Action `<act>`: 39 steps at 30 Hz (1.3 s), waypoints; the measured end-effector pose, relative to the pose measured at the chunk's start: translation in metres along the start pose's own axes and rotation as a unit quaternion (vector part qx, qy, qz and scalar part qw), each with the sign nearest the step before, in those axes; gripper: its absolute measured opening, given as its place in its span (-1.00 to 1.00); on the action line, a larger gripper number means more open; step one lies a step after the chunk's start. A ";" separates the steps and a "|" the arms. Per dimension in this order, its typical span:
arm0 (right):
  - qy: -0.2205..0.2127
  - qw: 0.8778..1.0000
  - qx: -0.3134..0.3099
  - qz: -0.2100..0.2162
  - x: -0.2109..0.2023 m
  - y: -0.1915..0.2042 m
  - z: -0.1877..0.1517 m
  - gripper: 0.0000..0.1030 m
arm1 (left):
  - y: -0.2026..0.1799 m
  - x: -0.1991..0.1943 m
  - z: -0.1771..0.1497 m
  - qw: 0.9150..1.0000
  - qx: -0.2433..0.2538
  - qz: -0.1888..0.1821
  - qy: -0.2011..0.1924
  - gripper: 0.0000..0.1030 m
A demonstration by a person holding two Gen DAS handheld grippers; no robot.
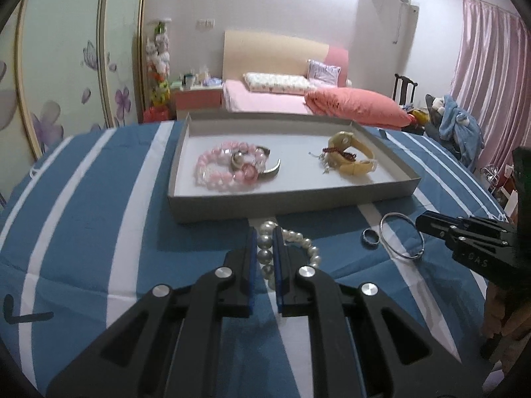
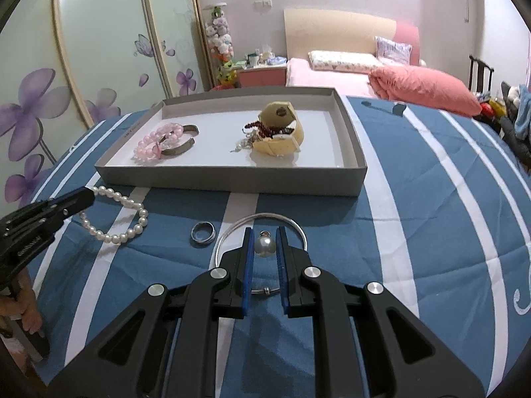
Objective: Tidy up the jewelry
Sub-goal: 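Carry the pearl bracelet and earring up toward the tray with both tools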
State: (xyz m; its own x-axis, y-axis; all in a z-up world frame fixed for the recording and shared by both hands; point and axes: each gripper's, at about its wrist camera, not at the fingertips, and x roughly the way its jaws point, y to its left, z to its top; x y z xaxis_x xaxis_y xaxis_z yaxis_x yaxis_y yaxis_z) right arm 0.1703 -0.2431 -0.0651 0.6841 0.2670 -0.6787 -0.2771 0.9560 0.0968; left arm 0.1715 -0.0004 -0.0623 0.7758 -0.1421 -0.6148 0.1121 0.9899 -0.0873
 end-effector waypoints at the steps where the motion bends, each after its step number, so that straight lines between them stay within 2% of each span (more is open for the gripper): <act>1: -0.002 1.000 -0.001 -0.001 0.000 0.000 -0.001 -0.72 | -0.001 -0.002 0.000 1.000 0.003 0.001 -0.004 -0.81; 6: -0.012 1.000 0.005 0.004 -0.003 -0.002 -0.001 -0.72 | -0.001 -0.013 -0.001 0.999 0.002 0.004 -0.034 -0.81; 10: -0.037 0.999 0.007 0.007 -0.011 -0.003 -0.001 -0.72 | -0.005 -0.024 -0.002 0.998 0.004 0.008 -0.064 -0.81; 23: -0.158 0.987 -0.003 0.008 -0.057 0.004 0.010 -0.72 | -0.014 -0.067 0.002 0.988 0.015 0.016 -0.155 -0.81; 32: -0.211 0.977 -0.015 0.006 -0.083 0.013 0.015 -0.73 | -0.024 -0.097 0.010 0.980 0.019 0.006 -0.197 -0.81; 39: -0.228 0.973 -0.021 0.006 -0.089 0.016 0.018 -0.73 | -0.029 -0.106 0.015 0.977 0.017 0.000 -0.215 -0.81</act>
State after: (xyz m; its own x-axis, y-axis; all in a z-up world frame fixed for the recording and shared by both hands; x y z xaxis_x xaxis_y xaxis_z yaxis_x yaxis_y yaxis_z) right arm 0.1175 -0.2493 0.0098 0.9060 0.3145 -0.2834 -0.3085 0.9489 0.0669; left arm 0.0950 -0.0140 0.0171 0.9637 -0.1374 -0.2289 0.1277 0.9902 -0.0568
